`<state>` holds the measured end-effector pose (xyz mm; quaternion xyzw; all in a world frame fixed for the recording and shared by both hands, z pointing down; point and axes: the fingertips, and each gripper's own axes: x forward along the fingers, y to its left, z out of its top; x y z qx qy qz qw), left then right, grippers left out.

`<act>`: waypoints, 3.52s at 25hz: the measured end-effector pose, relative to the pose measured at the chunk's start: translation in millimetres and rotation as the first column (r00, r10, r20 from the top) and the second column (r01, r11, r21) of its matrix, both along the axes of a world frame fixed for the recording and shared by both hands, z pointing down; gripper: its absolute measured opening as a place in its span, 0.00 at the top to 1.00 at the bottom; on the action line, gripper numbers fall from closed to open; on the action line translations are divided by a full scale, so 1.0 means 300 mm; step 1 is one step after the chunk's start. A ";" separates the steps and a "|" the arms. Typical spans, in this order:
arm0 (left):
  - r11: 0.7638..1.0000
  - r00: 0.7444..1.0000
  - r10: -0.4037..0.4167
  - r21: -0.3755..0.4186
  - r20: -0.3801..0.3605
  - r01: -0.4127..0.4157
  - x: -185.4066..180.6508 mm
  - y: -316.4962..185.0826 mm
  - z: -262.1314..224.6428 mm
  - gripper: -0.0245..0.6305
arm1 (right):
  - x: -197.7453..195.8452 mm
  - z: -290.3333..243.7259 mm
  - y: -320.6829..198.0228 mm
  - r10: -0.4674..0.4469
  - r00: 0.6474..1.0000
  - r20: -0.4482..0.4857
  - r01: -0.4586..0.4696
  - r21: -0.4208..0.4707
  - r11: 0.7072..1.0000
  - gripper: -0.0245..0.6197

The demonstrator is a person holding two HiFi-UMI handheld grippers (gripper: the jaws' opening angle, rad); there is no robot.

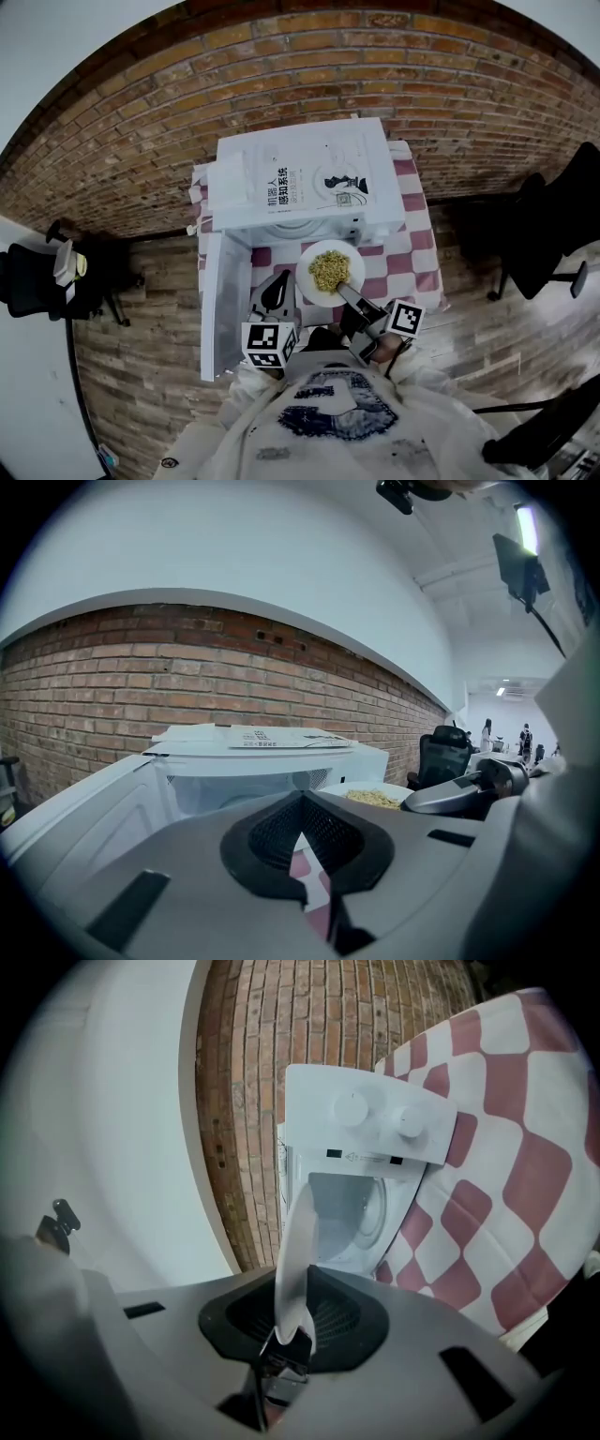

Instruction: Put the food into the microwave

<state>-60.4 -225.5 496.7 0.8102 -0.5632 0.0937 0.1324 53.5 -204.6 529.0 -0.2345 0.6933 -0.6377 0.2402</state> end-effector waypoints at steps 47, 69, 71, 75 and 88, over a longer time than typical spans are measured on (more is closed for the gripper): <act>0.998 0.999 0.040 -0.057 0.003 -0.039 -0.173 -0.181 0.197 0.95 | -0.197 0.441 -0.298 0.053 0.994 -0.093 -0.067 -0.146 0.987 0.85; 0.996 0.999 0.044 -0.073 0.009 -0.043 -0.183 -0.176 0.204 0.95 | -0.260 0.524 -0.423 0.087 0.993 -0.075 -0.102 -0.216 0.971 0.85; 0.996 0.999 0.039 -0.078 0.010 -0.038 -0.189 -0.174 0.205 0.95 | -0.269 0.525 -0.428 0.088 0.993 -0.079 -0.104 -0.221 0.970 0.85; 0.996 0.999 0.033 -0.079 0.010 -0.033 -0.200 -0.173 0.214 0.95 | -0.286 0.535 -0.445 0.091 0.994 -0.062 -0.103 -0.230 0.968 0.84; 0.995 0.999 0.034 -0.099 -0.001 -0.034 -0.201 -0.170 0.222 0.95 | -0.288 0.568 -0.475 0.113 0.991 -0.065 -0.126 -0.263 0.956 0.84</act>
